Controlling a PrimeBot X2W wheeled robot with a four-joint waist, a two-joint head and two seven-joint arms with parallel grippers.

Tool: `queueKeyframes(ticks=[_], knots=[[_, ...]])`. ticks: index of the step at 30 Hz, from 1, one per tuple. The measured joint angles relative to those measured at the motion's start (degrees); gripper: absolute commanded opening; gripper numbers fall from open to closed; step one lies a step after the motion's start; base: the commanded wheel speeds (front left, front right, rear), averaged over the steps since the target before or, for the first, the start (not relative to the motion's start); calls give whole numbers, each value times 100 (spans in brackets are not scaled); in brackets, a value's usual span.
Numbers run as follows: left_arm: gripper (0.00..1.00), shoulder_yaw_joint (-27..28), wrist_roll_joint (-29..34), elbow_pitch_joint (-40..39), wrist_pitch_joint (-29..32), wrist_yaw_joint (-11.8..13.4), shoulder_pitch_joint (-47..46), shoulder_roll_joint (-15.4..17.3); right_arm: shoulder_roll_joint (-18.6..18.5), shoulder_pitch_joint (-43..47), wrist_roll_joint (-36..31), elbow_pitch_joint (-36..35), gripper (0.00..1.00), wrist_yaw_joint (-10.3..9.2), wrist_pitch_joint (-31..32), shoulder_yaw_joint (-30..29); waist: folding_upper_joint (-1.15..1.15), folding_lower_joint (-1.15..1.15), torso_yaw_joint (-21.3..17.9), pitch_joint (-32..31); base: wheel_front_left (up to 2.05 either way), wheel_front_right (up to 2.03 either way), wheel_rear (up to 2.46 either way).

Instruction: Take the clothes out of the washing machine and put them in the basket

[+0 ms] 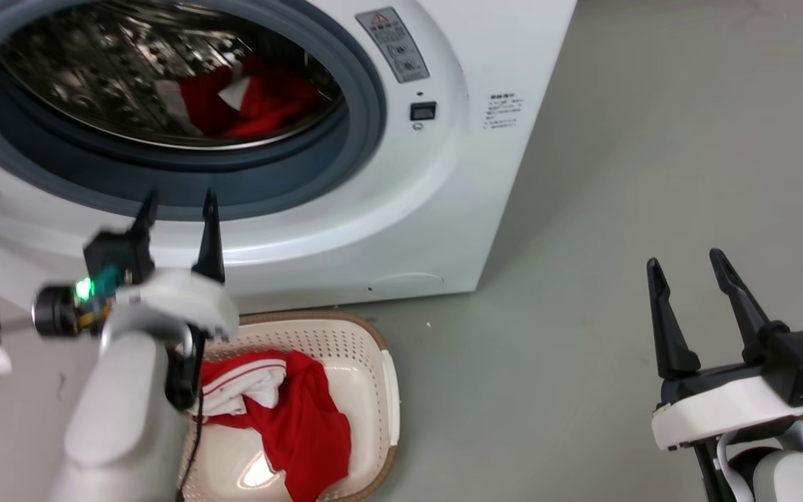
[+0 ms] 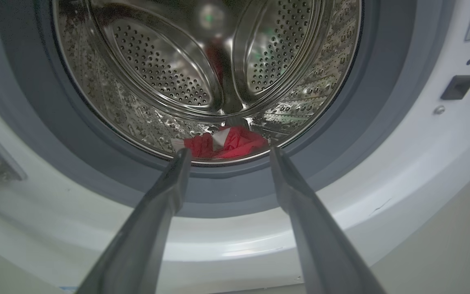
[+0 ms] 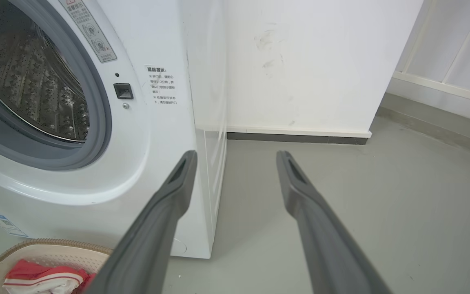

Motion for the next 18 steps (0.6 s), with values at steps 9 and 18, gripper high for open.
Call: queueKeyframes(ticks=[9,18], knots=[[100,-288,199,746,806,-363,-1552,515,-1,-311,241,146,100,0,-190,54,0,1,-366,569,0,0,0],[100,-454,491,1599,1541,-488,-3134,1289,-4,-677,570,544,100,0,-577,266,0,2,-922,1337,0,0,0]])
